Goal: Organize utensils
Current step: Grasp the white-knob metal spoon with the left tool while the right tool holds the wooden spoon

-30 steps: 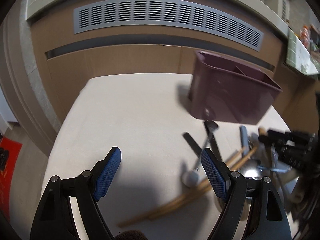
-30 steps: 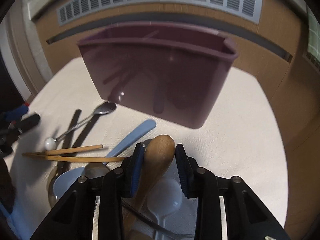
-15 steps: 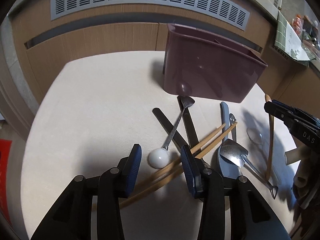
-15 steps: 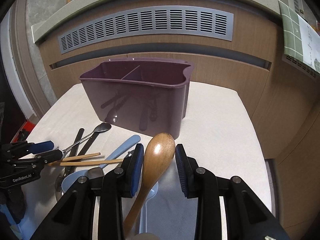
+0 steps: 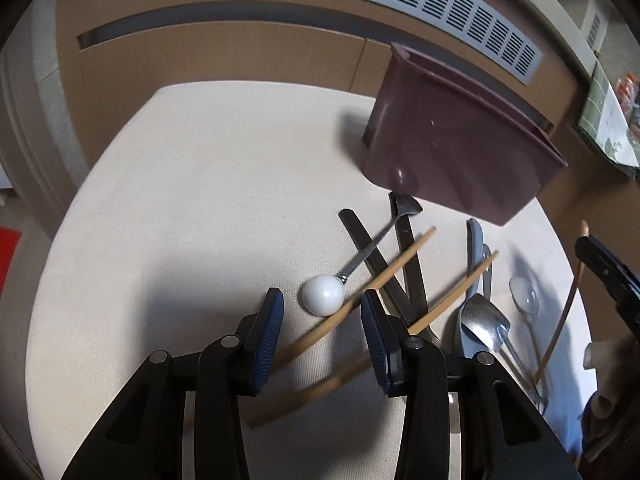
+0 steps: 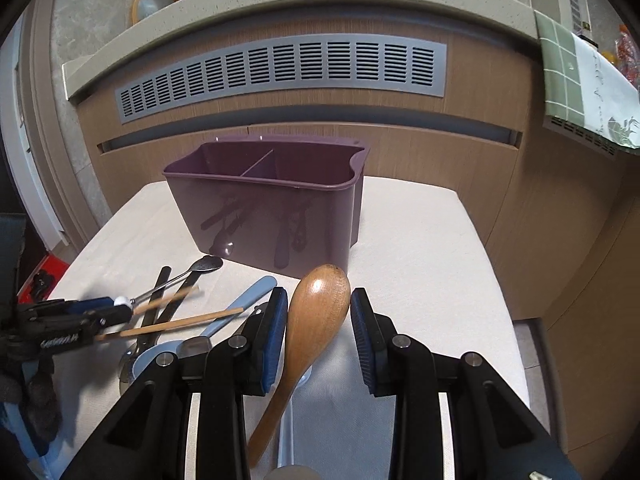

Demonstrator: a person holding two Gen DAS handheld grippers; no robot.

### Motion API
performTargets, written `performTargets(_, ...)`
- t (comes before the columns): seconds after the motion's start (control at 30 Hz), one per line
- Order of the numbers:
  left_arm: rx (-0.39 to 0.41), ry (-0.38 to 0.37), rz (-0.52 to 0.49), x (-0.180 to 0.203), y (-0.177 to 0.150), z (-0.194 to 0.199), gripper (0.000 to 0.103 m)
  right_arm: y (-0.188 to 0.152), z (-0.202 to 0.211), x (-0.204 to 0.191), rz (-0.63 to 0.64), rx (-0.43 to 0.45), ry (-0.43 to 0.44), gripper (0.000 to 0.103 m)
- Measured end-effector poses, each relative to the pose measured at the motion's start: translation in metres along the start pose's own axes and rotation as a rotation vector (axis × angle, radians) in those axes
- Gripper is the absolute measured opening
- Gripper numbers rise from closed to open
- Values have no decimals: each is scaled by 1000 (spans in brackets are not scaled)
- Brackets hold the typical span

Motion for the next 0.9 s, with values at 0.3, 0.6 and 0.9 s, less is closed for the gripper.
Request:
performTargets(0.3,40,-43,24,-6,8,2,40,4,23,-11,35,43,2,29)
performTargets(0.6,47,3,-6,-8,7,-5,40,-4,13,-9,24,31,-3,29)
performTargets(0.9,36,-23,-48,6,0,-3,37,-15,6,-11,20,-2,8,29)
Point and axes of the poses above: each gripper's, at about its wrist camera, not at the fingertips, and z roughly against the way its jaws point, x to its right, y to its top, the point moved 4 cm from there along -z, roughly the way its jaws point, and after that the axes turned 12 degrees about x, right-handed, at the moved point
